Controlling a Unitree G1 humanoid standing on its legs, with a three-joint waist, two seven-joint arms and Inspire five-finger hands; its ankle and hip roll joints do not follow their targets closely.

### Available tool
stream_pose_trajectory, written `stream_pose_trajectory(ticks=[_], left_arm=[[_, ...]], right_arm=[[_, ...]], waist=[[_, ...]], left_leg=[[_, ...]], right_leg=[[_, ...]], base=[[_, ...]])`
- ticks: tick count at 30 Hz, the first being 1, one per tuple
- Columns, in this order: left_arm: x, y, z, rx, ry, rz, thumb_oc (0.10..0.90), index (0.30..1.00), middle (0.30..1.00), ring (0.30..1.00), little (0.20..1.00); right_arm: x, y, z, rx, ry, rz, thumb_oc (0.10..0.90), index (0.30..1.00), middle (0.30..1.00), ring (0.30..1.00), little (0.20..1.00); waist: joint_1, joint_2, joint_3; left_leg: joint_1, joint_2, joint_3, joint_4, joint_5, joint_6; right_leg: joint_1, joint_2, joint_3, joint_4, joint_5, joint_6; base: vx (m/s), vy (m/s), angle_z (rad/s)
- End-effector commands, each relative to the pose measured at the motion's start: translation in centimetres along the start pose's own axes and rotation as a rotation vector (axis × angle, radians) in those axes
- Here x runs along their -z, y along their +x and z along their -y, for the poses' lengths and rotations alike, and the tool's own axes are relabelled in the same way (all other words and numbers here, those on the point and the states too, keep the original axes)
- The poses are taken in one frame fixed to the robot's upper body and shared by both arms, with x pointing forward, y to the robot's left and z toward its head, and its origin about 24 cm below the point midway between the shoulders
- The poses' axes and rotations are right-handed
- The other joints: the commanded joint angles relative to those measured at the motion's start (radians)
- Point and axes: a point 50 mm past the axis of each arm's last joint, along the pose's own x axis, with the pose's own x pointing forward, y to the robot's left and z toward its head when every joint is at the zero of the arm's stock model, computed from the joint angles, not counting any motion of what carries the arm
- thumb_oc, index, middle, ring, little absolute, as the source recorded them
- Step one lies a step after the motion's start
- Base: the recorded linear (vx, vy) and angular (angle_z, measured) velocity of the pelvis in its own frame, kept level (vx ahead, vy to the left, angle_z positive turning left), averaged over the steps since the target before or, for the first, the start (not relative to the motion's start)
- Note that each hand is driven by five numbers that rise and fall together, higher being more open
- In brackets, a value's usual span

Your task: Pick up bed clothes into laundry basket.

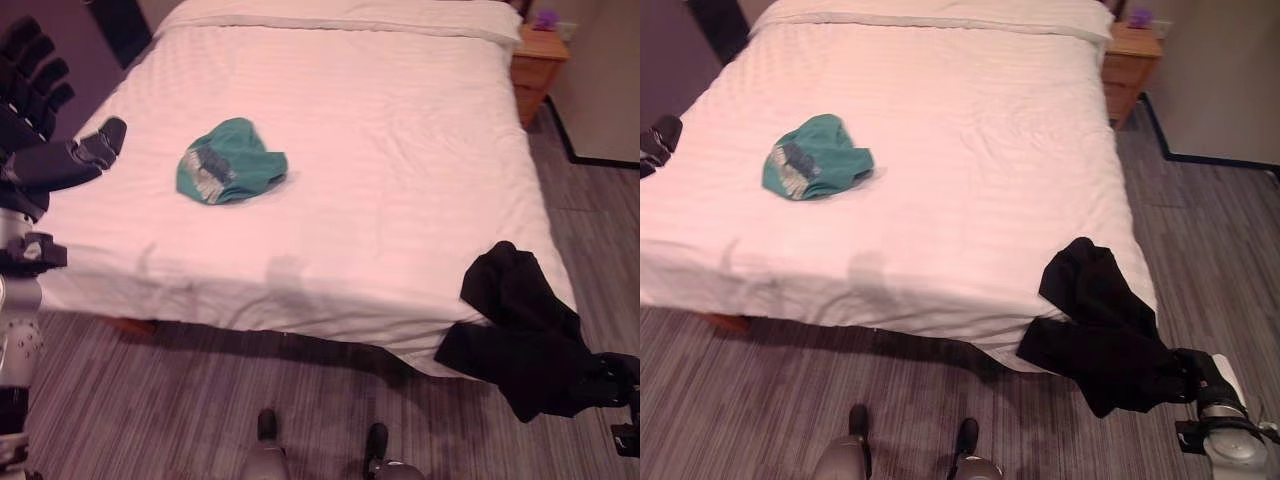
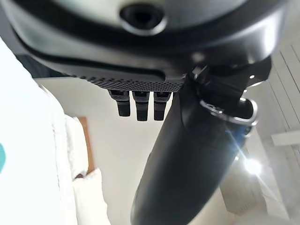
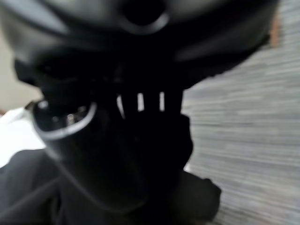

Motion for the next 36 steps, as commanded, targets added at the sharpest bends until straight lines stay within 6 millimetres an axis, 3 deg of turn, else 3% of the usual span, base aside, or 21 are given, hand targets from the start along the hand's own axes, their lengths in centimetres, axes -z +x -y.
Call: stream_pose_trajectory(ticks=[1, 6, 7, 9, 10, 12, 13, 14, 15, 16, 17, 18, 19, 21, 22, 24, 28, 30, 36], left_arm=[[-7.6, 1.6, -2.2, -0.045, 0.131, 0.297, 0.800, 0.900, 0.900, 0.900, 0.900], [-9.7, 2.8, -4.2, -0.084, 0.288, 0.275, 0.800, 0.900, 0.900, 0.900, 0.900], [-10.1, 3.3, -5.0, -0.103, 0.385, 0.230, 0.800, 0.900, 0.900, 0.900, 0.900], [-10.0, 3.9, -5.3, -0.081, 0.463, 0.165, 0.800, 0.900, 0.900, 0.900, 0.900], [-10.8, 4.1, -5.0, -0.082, 0.480, 0.200, 0.800, 0.900, 0.900, 0.900, 0.900], [-10.9, 4.6, -5.9, -0.101, 0.566, 0.128, 0.800, 0.900, 0.900, 0.900, 0.900], [-11.8, 5.0, -6.5, -0.141, 0.621, 0.124, 0.800, 0.900, 0.900, 0.900, 0.900], [-11.8, 5.6, -6.4, -0.120, 0.639, 0.094, 0.800, 0.900, 0.900, 0.900, 0.900], [-12.3, 6.1, -7.5, -0.148, 0.738, 0.029, 0.800, 0.900, 0.900, 0.900, 0.900], [-11.4, 6.4, -8.1, -0.159, 0.802, -0.055, 0.800, 0.900, 0.900, 0.900, 0.900], [-11.5, 7.9, -7.8, -0.148, 0.901, -0.125, 0.800, 0.900, 0.900, 0.900, 0.900], [-11.8, 8.4, -7.4, -0.140, 0.905, -0.118, 0.800, 0.900, 0.900, 0.900, 0.900], [-11.4, 8.7, -7.7, -0.101, 1.066, -0.227, 0.800, 0.900, 0.900, 0.900, 0.900], [-14.7, 11.1, -6.4, -0.142, 1.302, -0.208, 0.800, 0.900, 0.900, 0.900, 0.900], [-15.2, 11.9, -5.7, -0.130, 1.387, -0.234, 0.800, 0.900, 0.900, 0.900, 0.900], [-15.2, 12.6, -5.4, -0.161, 1.402, -0.271, 0.800, 0.900, 0.900, 0.900, 0.900], [-16.0, 13.2, -5.1, -0.188, 1.470, -0.319, 0.800, 0.900, 0.900, 0.900, 0.900], [-15.4, 13.0, -5.5, -0.180, 1.492, -0.357, 0.800, 0.900, 0.900, 0.900, 0.900], [-15.1, 12.2, -7.0, -0.226, 1.475, -0.431, 0.800, 0.900, 0.900, 0.900, 0.900]], right_arm=[[-6.4, 0.6, 3.4, 0.114, -0.034, 0.259, 0.400, 0.300, 0.300, 0.300, 0.300], [-6.8, 0.6, 1.9, 0.077, -0.012, 0.281, 0.400, 0.300, 0.300, 0.300, 0.300], [-7.7, 1.0, 1.1, 0.053, -0.019, 0.299, 0.400, 0.300, 0.300, 0.300, 0.300], [-8.6, 1.3, 0.5, 0.034, -0.029, 0.317, 0.400, 0.300, 0.300, 0.300, 0.300], [-8.9, 1.4, 0.1, 0.018, -0.028, 0.325, 0.400, 0.300, 0.300, 0.300, 0.300], [-12.0, 1.8, -1.0, -0.027, -0.062, 0.416, 0.400, 0.300, 0.300, 0.300, 0.300], [-13.3, 1.7, -1.2, -0.039, -0.083, 0.457, 0.400, 0.300, 0.300, 0.300, 0.300], [-12.9, 1.8, -1.4, -0.045, -0.083, 0.441, 0.400, 0.300, 0.300, 0.300, 0.300], [-12.8, 1.8, -1.3, -0.067, -0.118, 0.427, 0.400, 0.300, 0.300, 0.300, 0.300], [-13.1, 1.8, -0.9, -0.061, -0.134, 0.433, 0.400, 0.300, 0.300, 0.300, 0.300], [-12.3, 1.7, 0.0, -0.042, -0.129, 0.402, 0.400, 0.300, 0.300, 0.300, 0.300], [-12.0, 1.7, 0.0, -0.042, -0.118, 0.395, 0.400, 0.300, 0.300, 0.300, 0.300], [-12.1, 1.6, 0.9, -0.016, -0.133, 0.393, 0.400, 0.300, 0.300, 0.300, 0.300], [-11.0, 1.4, 1.0, -0.002, -0.101, 0.367, 0.400, 0.300, 0.300, 0.300, 0.300], [-10.7, 1.4, 0.8, -0.002, -0.097, 0.360, 0.400, 0.300, 0.300, 0.300, 0.300], [-10.2, 1.2, 0.4, -0.003, -0.068, 0.355, 0.400, 0.300, 0.300, 0.300, 0.300], [-10.2, 1.1, 0.6, -0.004, -0.078, 0.347, 0.400, 0.300, 0.300, 0.300, 0.300], [-10.6, 1.2, 0.9, -0.002, -0.091, 0.358, 0.400, 0.300, 0.300, 0.300, 0.300], [-10.1, 0.9, 1.0, -0.002, -0.097, 0.347, 0.400, 0.300, 0.300, 0.300, 0.300]], waist=[[0.048, 0.013, -0.045], [0.050, -0.010, -0.084], [0.065, -0.011, -0.093], [0.083, -0.018, -0.089], [0.087, -0.018, -0.082], [0.105, -0.008, -0.061], [0.085, -0.006, -0.047], [0.072, -0.003, -0.043], [0.050, 0.007, -0.041], [0.038, 0.018, -0.039], [0.038, 0.020, -0.047], [0.044, 0.012, -0.047], [0.029, 0.027, -0.051], [0.045, -0.007, -0.064], [0.041, -0.022, -0.063], [0.028, -0.046, -0.057], [0.007, -0.068, -0.055], [0.001, -0.086, -0.042], [-0.009, -0.105, -0.029]], left_leg=[[-0.022, 0.030, -0.012, 0.023, 0.189, 0.009], [-0.003, 0.014, 0.075, 0.083, 0.115, 0.040], [0.018, 0.000, 0.140, 0.082, 0.078, 0.062], [0.033, -0.010, 0.183, 0.076, 0.062, 0.078], [0.053, -0.012, 0.201, 0.070, 0.047, 0.083], [0.098, -0.010, 0.272, 0.042, 0.025, 0.092], [0.110, -0.018, 0.282, 0.025, 0.023, 0.097], [0.116, -0.016, 0.282, 0.011, 0.031, 0.093], [0.127, -0.028, 0.268, -0.020, 0.040, 0.100], [0.138, -0.038, 0.268, -0.046, 0.045, 0.102], [0.148, -0.053, 0.279, -0.077, 0.052, 0.104], [0.147, -0.053, 0.276, -0.077, 0.052, 0.104], [0.139, -0.057, 0.270, -0.084, 0.054, 0.104], [0.121, -0.056, 0.271, -0.084, 0.058, 0.106], [0.114, -0.060, 0.265, -0.083, 0.058, 0.108], [0.107, -0.066, 0.263, -0.078, 0.054, 0.113], [0.071, -0.065, 0.264, -0.040, 0.035, 0.118], [0.046, -0.062, 0.265, -0.013, 0.027, 0.119], [0.012, -0.058, 0.276, 0.003, 0.018, 0.122]], right_leg=[[0.203, 0.020, -0.010, 0.102, -0.201, 0.101], [0.220, -0.059, 0.020, 0.080, -0.168, 0.159], [0.187, -0.109, 0.004, 0.116, -0.139, 0.196], [0.151, -0.137, -0.002, 0.172, -0.105, 0.210], [0.119, -0.151, -0.025, 0.222, -0.084, 0.214], [0.017, -0.210, -0.174, 0.298, 0.014, 0.224], [-0.011, -0.198, -0.194, 0.279, 0.029, 0.226], [-0.012, -0.209, -0.179, 0.263, 0.076, 0.253], [-0.005, -0.162, -0.124, 0.227, 0.045, 0.245], [-0.015, -0.152, -0.101, 0.213, 0.054, 0.246], [0.017, -0.159, -0.149, 0.160, 0.065, 0.245], [0.019, -0.158, -0.153, 0.158, 0.066, 0.245], [0.014, -0.145, -0.146, 0.150, 0.064, 0.245], [0.016, -0.143, -0.176, 0.124, 0.063, 0.248], [0.018, -0.141, -0.176, 0.120, 0.055, 0.247], [0.021, -0.144, -0.179, 0.115, 0.058, 0.249], [0.009, -0.147, -0.165, 0.105, 0.081, 0.256], [-0.007, -0.147, -0.154, 0.105, 0.103, 0.259], [-0.031, -0.144, -0.138, 0.091, 0.146, 0.260]], base=[[0.23, 0.185, -1.07], [0.21, 0.240, -0.58], [0.14, 0.312, -0.30], [0.09, 0.258, -0.58], [0.03, 0.281, -0.83], [-0.03, 0.220, -0.56], [-0.02, 0.094, -0.53], [0.03, 0.072, -0.62], [0.07, 0.088, -0.36], [0.10, 0.135, 0.08], [0.06, 0.092, 0.31], [0.03, 0.059, 0.21], [0.01, 0.027, 0.05], [0.02, 0.032, 0.05], [0.04, 0.028, 0.12], [0.04, 0.029, 0.12], [0.01, 0.014, 0.01], [-0.01, 0.018, -0.12], [0.03, 0.033, -0.14]])
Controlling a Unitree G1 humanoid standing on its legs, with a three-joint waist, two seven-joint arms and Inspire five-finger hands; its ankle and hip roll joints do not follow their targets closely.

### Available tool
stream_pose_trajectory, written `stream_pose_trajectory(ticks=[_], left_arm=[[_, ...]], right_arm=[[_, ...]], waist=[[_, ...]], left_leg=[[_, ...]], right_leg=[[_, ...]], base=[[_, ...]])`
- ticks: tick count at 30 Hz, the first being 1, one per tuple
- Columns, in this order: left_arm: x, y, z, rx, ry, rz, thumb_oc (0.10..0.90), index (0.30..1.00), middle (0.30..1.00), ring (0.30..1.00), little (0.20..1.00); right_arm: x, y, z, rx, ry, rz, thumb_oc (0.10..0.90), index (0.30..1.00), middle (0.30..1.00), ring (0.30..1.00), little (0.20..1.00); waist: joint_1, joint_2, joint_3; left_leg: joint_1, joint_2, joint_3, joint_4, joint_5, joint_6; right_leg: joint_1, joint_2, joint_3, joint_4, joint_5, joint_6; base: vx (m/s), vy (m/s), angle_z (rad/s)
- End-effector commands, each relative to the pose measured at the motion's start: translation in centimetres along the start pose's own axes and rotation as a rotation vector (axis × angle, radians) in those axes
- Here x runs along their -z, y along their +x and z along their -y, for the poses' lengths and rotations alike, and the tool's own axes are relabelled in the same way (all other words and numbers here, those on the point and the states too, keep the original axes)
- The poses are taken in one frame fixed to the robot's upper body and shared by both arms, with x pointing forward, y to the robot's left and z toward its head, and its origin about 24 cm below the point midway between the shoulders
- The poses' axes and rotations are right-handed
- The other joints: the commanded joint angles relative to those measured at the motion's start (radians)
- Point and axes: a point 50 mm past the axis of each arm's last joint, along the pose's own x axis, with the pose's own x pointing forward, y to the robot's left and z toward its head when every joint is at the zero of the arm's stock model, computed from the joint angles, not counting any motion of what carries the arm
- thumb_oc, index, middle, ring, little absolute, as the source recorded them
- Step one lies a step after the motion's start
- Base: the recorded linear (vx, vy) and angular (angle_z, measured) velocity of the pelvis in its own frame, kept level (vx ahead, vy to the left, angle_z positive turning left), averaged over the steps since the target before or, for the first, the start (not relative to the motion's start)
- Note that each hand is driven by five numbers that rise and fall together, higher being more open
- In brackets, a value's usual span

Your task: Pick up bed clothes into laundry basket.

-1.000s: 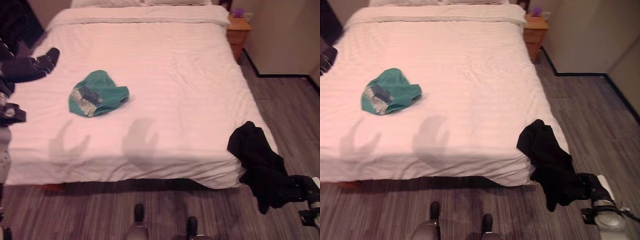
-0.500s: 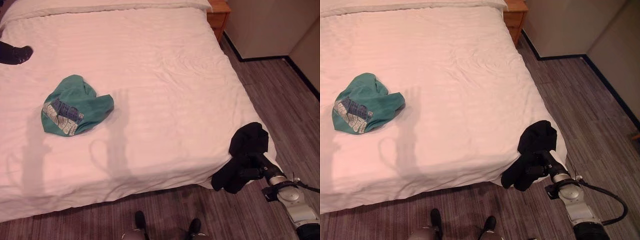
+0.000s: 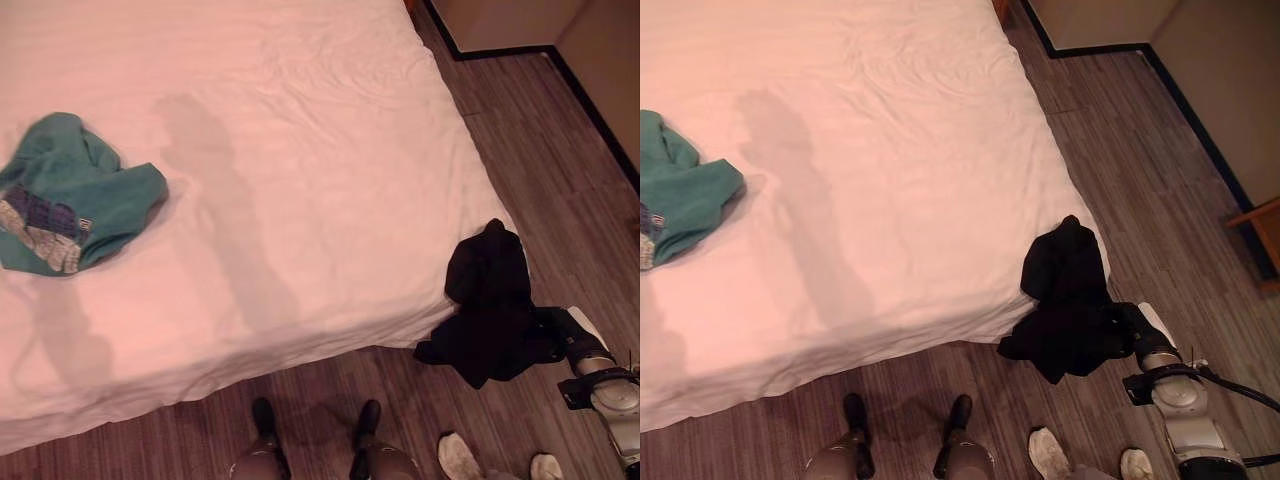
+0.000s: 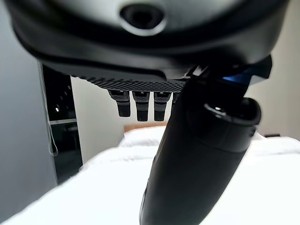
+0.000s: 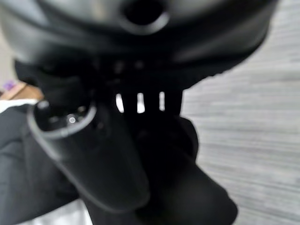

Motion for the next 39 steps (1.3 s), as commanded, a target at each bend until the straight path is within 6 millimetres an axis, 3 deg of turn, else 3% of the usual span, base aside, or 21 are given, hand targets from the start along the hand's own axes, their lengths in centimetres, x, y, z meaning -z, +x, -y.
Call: stream_pose_trajectory(ticks=[1, 8, 11, 17, 18, 19, 31, 39], left_arm=[[2.3, -0.6, -3.4, -0.123, -0.100, -0.141, 0.800, 0.900, 0.900, 0.900, 0.900], [4.5, -1.1, -2.8, -0.094, -0.060, -0.231, 0.800, 0.900, 0.900, 0.900, 0.900], [5.5, -1.4, -2.5, -0.094, -0.045, -0.260, 0.800, 0.900, 0.900, 0.900, 0.900], [6.2, -1.6, -1.6, -0.079, -0.095, -0.258, 0.800, 0.900, 0.900, 0.900, 0.900], [6.9, -1.8, -0.8, -0.077, -0.223, -0.260, 0.800, 0.900, 0.900, 0.900, 0.900], [7.2, -1.9, -0.7, -0.073, -0.239, -0.263, 0.800, 0.900, 0.900, 0.900, 0.900], [9.3, -2.8, 0.1, -0.076, -0.246, -0.311, 0.800, 0.900, 0.900, 0.900, 0.900], [7.7, -2.2, 0.2, -0.138, -0.329, -0.223, 0.800, 0.900, 0.900, 0.900, 0.900]], right_arm=[[-2.7, -0.3, 4.5, 0.153, -0.022, 0.112, 0.400, 0.300, 0.300, 0.300, 0.300], [-3.0, -0.4, 4.3, 0.124, -0.052, 0.125, 0.400, 0.300, 0.300, 0.300, 0.300], [-3.6, -0.3, 4.0, 0.108, -0.067, 0.152, 0.400, 0.300, 0.300, 0.300, 0.300], [-3.9, -0.3, 3.9, 0.107, -0.067, 0.169, 0.400, 0.300, 0.300, 0.300, 0.300], [-4.1, -0.3, 3.8, 0.109, -0.055, 0.177, 0.400, 0.300, 0.300, 0.300, 0.300], [-4.1, -0.4, 3.8, 0.108, -0.060, 0.176, 0.400, 0.300, 0.300, 0.300, 0.300], [-4.5, -0.9, 3.8, 0.081, -0.103, 0.204, 0.400, 0.300, 0.300, 0.300, 0.300], [-4.9, -1.0, 3.9, 0.089, -0.128, 0.222, 0.400, 0.300, 0.300, 0.300, 0.300]], waist=[[0.040, -0.002, -0.057], [0.046, -0.013, -0.044], [0.047, -0.030, -0.022], [0.052, -0.054, 0.010], [0.056, -0.065, 0.025], [0.058, -0.068, 0.032], [0.080, -0.061, 0.099], [0.089, -0.042, 0.123]], left_leg=[[-0.011, 0.006, -0.019, 0.012, -0.016, -0.020], [-0.018, -0.001, -0.013, 0.009, -0.024, -0.016], [-0.038, 0.001, -0.017, 0.008, -0.020, -0.016], [-0.066, 0.005, -0.030, 0.016, -0.022, -0.014], [-0.075, 0.006, -0.032, 0.021, -0.024, -0.014], [-0.081, 0.007, -0.035, 0.027, -0.025, -0.014], [-0.173, 0.008, -0.072, 0.092, -0.037, -0.013], [-0.200, 0.005, -0.089, 0.086, -0.028, -0.017]], right_leg=[[0.107, -0.046, 0.048, 0.038, 0.076, 0.160], [0.101, -0.047, 0.049, 0.030, 0.101, 0.160], [0.086, -0.039, 0.049, 0.029, 0.113, 0.160], [0.071, -0.032, 0.043, 0.033, 0.128, 0.160], [0.068, -0.030, 0.039, 0.037, 0.130, 0.160], [0.065, -0.029, 0.037, 0.040, 0.133, 0.160], [0.025, -0.024, 0.014, 0.059, 0.131, 0.160], [0.015, -0.021, 0.003, 0.047, 0.114, 0.160]], base=[[0.10, 0.031, -0.09], [0.02, 0.024, -0.02], [0.00, 0.000, 0.00], [0.00, 0.004, 0.03], [0.00, 0.000, 0.00], [0.00, 0.000, 0.00], [0.00, 0.013, 0.11], [0.00, 0.009, 0.07]])
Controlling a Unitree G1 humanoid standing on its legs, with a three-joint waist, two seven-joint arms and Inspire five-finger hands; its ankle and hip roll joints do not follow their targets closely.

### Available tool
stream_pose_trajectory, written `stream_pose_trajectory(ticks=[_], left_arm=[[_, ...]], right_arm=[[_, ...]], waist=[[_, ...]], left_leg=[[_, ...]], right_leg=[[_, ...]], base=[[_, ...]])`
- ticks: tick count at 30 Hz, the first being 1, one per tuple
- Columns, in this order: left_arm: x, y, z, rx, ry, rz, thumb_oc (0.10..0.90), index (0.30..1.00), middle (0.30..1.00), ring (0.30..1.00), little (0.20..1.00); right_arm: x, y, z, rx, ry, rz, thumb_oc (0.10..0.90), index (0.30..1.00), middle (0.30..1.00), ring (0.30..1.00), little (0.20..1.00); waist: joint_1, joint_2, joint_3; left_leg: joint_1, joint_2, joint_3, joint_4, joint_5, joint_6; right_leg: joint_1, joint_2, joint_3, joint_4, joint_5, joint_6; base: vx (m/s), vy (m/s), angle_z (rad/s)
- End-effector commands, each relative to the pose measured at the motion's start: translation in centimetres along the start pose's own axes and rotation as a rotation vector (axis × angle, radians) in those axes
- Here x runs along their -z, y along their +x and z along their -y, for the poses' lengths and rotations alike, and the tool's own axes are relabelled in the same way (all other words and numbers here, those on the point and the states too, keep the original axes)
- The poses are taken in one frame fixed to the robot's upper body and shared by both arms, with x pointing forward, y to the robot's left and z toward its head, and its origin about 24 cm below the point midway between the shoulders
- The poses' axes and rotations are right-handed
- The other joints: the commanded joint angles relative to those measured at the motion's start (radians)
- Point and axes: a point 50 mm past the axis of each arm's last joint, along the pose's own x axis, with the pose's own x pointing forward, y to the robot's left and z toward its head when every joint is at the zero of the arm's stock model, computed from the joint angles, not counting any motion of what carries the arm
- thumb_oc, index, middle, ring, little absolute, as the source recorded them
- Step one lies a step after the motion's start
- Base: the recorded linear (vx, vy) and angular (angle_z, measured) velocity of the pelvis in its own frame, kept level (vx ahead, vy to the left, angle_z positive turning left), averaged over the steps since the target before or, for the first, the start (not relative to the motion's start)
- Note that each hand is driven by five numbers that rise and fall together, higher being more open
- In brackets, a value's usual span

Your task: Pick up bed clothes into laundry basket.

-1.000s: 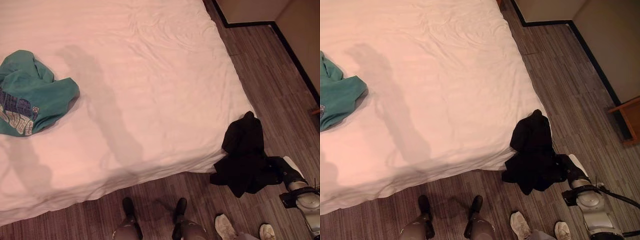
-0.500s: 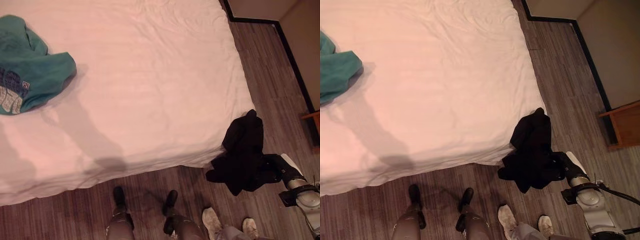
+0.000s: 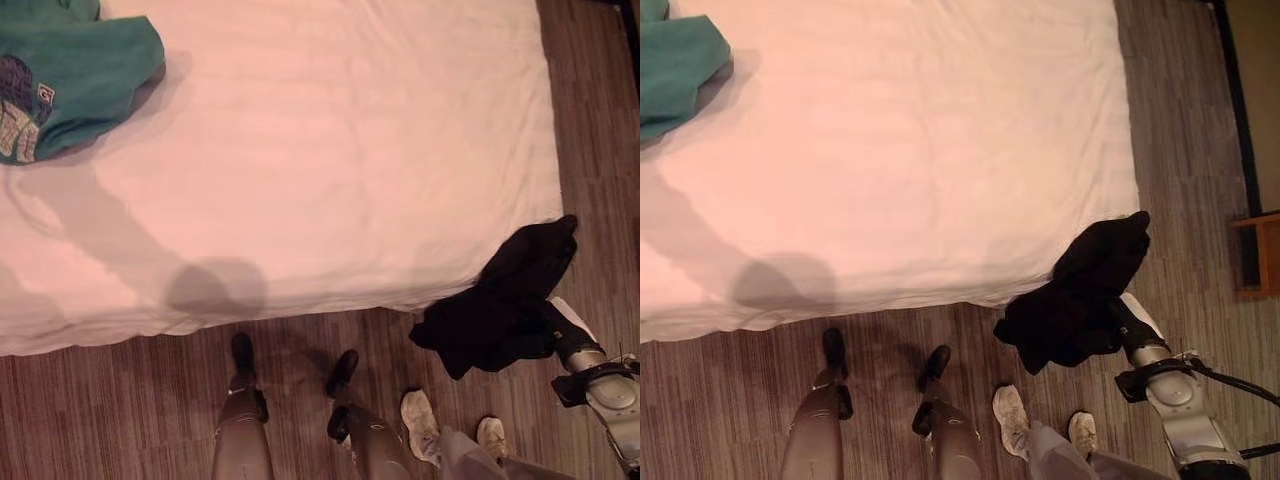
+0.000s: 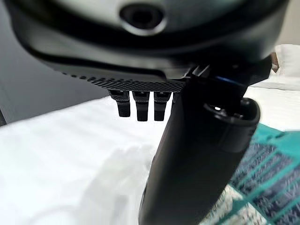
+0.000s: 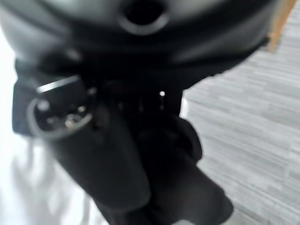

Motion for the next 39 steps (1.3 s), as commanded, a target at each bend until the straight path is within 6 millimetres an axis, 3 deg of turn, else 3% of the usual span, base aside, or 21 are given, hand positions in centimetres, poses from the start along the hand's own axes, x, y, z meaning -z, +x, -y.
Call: stream_pose_trajectory(ticks=[1, 6, 8, 25, 39], left_arm=[[-0.6, -0.5, -3.3, -0.219, -0.161, 0.053, 0.800, 0.900, 0.900, 0.900, 0.900], [-3.5, -0.5, -4.0, -0.271, -0.239, 0.174, 0.800, 0.900, 0.900, 0.900, 0.900], [-3.8, -0.5, -4.0, -0.270, -0.250, 0.186, 0.800, 0.900, 0.900, 0.900, 0.900], [-2.8, -0.4, -3.3, -0.235, -0.165, 0.145, 0.800, 0.900, 0.900, 0.900, 0.900], [-4.0, -0.9, -4.3, -0.275, -0.183, 0.232, 0.800, 0.900, 0.900, 0.900, 0.900]], right_arm=[[-2.6, -0.5, 4.9, 0.155, -0.087, 0.110, 0.400, 0.300, 0.300, 0.300, 0.300], [-2.9, -0.5, 4.8, 0.153, -0.096, 0.124, 0.400, 0.300, 0.300, 0.300, 0.300], [-3.0, -0.5, 4.9, 0.158, -0.088, 0.130, 0.400, 0.300, 0.300, 0.300, 0.300], [-3.1, -0.5, 5.8, 0.183, -0.087, 0.130, 0.400, 0.300, 0.300, 0.300, 0.300], [-3.8, 0.0, 5.1, 0.194, -0.086, 0.166, 0.400, 0.300, 0.300, 0.300, 0.300]], waist=[[0.016, 0.053, -0.013], [0.015, 0.070, -0.014], [0.015, 0.074, -0.013], [0.016, 0.088, 0.024], [0.019, 0.131, 0.078]], left_leg=[[0.073, -0.023, -0.005, -0.056, -0.021, -0.014], [0.073, -0.027, -0.009, -0.067, -0.016, -0.015], [0.074, -0.029, -0.008, -0.072, -0.015, -0.015], [0.040, -0.025, -0.011, -0.038, -0.022, -0.013], [-0.019, -0.038, -0.027, -0.018, -0.025, -0.007]], right_leg=[[0.171, -0.046, 0.016, 0.049, 0.082, 0.185], [0.168, -0.046, 0.012, 0.049, 0.073, 0.185], [0.165, -0.047, 0.012, 0.049, 0.072, 0.185], [0.146, -0.048, 0.012, 0.058, 0.084, 0.185], [0.105, -0.063, 0.009, 0.080, 0.078, 0.185]], base=[[0.02, 0.003, 0.09], [0.01, 0.001, 0.01], [0.00, 0.000, 0.00], [0.00, 0.000, 0.00], [-0.01, 0.031, 0.04]])
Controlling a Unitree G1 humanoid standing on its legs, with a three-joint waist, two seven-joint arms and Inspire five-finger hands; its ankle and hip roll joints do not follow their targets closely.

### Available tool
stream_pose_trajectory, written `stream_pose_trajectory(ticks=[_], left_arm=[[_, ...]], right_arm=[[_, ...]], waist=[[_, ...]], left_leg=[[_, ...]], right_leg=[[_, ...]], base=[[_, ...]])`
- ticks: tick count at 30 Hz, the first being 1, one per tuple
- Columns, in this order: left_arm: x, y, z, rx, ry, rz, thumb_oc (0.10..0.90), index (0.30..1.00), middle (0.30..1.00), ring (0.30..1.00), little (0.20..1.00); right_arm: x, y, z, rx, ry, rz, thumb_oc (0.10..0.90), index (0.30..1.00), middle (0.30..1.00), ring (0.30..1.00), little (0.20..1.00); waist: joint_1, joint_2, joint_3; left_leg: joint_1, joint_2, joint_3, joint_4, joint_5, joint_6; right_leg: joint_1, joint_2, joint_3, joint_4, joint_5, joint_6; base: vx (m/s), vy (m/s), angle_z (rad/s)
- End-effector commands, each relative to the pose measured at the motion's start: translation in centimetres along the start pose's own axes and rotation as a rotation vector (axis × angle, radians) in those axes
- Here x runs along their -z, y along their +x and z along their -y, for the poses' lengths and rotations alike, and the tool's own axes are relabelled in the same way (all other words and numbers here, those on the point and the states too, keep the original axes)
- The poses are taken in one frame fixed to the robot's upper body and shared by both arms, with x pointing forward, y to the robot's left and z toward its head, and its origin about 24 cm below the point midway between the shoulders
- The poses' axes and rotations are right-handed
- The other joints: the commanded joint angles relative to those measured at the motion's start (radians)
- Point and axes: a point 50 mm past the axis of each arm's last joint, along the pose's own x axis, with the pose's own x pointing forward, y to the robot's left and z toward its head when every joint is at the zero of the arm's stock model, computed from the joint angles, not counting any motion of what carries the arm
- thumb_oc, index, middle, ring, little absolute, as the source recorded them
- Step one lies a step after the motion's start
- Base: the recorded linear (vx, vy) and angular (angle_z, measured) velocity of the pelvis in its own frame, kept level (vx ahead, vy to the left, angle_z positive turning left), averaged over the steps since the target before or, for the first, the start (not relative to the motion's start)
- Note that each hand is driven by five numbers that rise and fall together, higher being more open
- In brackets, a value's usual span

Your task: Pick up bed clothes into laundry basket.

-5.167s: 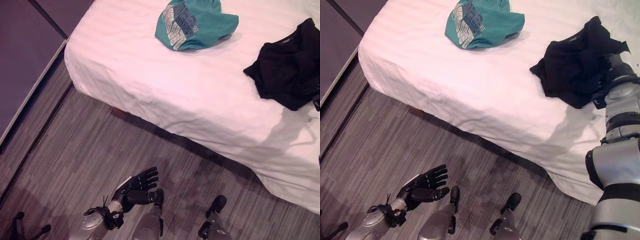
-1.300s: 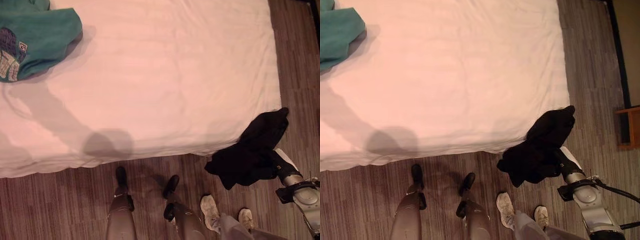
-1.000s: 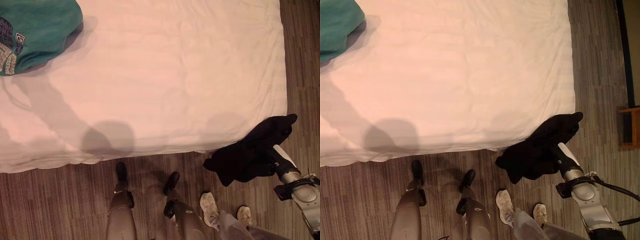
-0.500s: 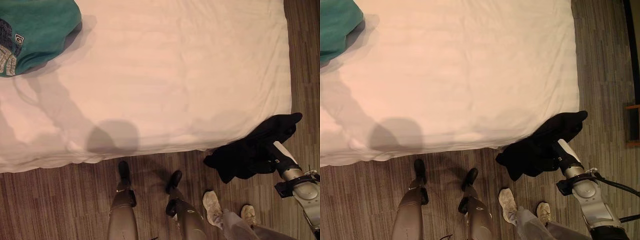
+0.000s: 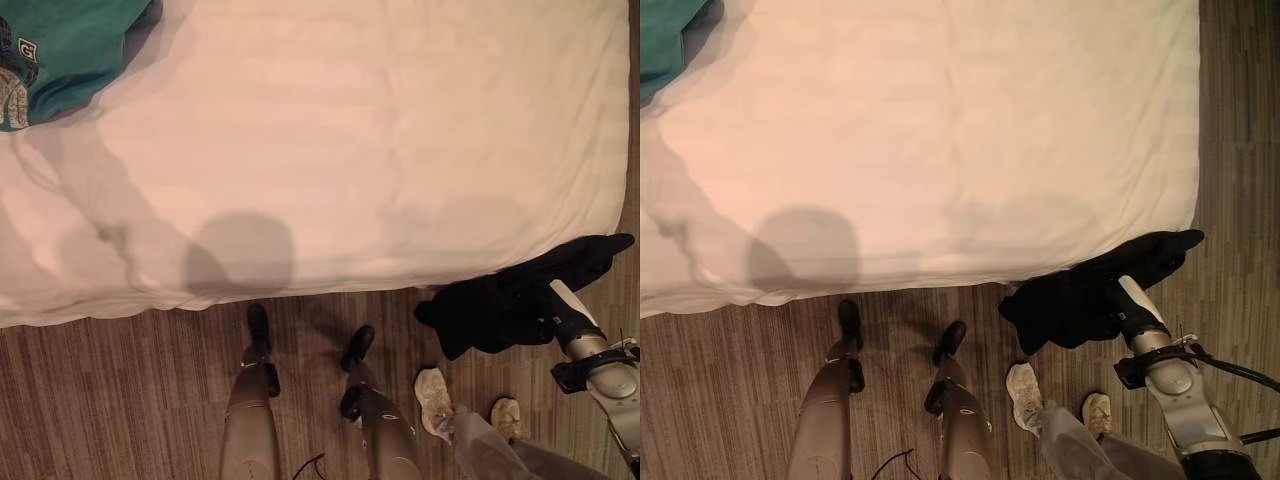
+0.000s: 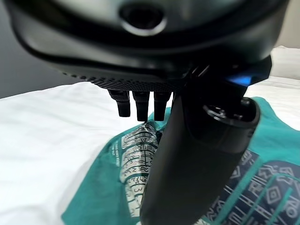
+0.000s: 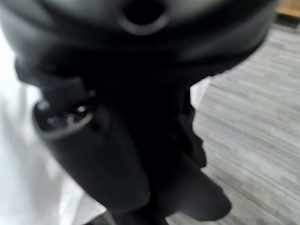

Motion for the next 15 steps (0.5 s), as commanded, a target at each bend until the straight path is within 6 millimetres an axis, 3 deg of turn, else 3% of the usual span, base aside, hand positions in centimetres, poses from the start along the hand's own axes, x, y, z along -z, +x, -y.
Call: stream_pose_trajectory(ticks=[1, 7, 8, 11, 13, 15], left_arm=[[0.60, -0.65, -4.93, -0.241, -0.132, -0.008, 0.800, 0.900, 0.900, 0.900, 0.900], [0.60, -0.53, -4.57, -0.233, -0.143, -0.011, 0.800, 0.900, 0.900, 0.900, 0.900], [0.59, -0.52, -4.54, -0.233, -0.145, -0.010, 0.671, 0.707, 0.707, 0.707, 0.707], [0.85, -0.59, -4.60, -0.238, -0.161, -0.018, 0.436, 0.354, 0.354, 0.354, 0.354], [1.07, -0.64, -4.64, -0.245, -0.179, -0.024, 0.400, 0.300, 0.300, 0.300, 0.300], [1.38, -0.71, -4.52, -0.244, -0.189, -0.032, 0.400, 0.300, 0.300, 0.300, 0.300]], right_arm=[[-1.77, -0.21, 4.41, 0.164, -0.051, 0.083, 0.400, 0.300, 0.300, 0.300, 0.300], [-1.79, -0.10, 4.26, 0.159, -0.052, 0.084, 0.400, 0.300, 0.300, 0.300, 0.300], [-1.82, -0.08, 4.40, 0.163, -0.054, 0.084, 0.400, 0.300, 0.300, 0.300, 0.300], [-1.91, -0.13, 4.75, 0.170, -0.060, 0.086, 0.400, 0.300, 0.300, 0.300, 0.300], [-1.79, -0.17, 4.71, 0.168, -0.059, 0.082, 0.400, 0.300, 0.300, 0.300, 0.300], [-1.77, -0.15, 4.70, 0.171, -0.057, 0.081, 0.400, 0.300, 0.300, 0.300, 0.300]], waist=[[0.007, 0.067, 0.035], [0.003, 0.074, 0.037], [0.003, 0.074, 0.038], [0.001, 0.075, 0.041], [0.001, 0.075, 0.043], [0.002, 0.074, 0.047]], left_leg=[[0.104, -0.036, 0.000, -0.091, -0.014, -0.023], [0.116, -0.038, 0.005, -0.094, -0.015, -0.020], [0.117, -0.037, 0.008, -0.094, -0.015, -0.020], [0.119, -0.035, 0.014, -0.100, -0.010, -0.023], [0.122, -0.034, 0.018, -0.101, -0.010, -0.022], [0.123, -0.032, 0.021, -0.100, -0.011, -0.022]], right_leg=[[0.184, -0.055, 0.010, 0.077, 0.062, 0.193], [0.184, -0.061, 0.012, 0.086, 0.057, 0.193], [0.184, -0.062, 0.012, 0.087, 0.057, 0.193], [0.181, -0.062, 0.012, 0.084, 0.060, 0.193], [0.180, -0.061, 0.013, 0.084, 0.058, 0.193], [0.179, -0.061, 0.014, 0.084, 0.056, 0.193]], base=[[0.00, 0.038, 0.00], [-0.01, 0.037, 0.01], [-0.03, 0.040, -0.01], [-0.02, 0.022, -0.04], [0.00, 0.000, 0.00], [-0.01, 0.012, -0.02]])
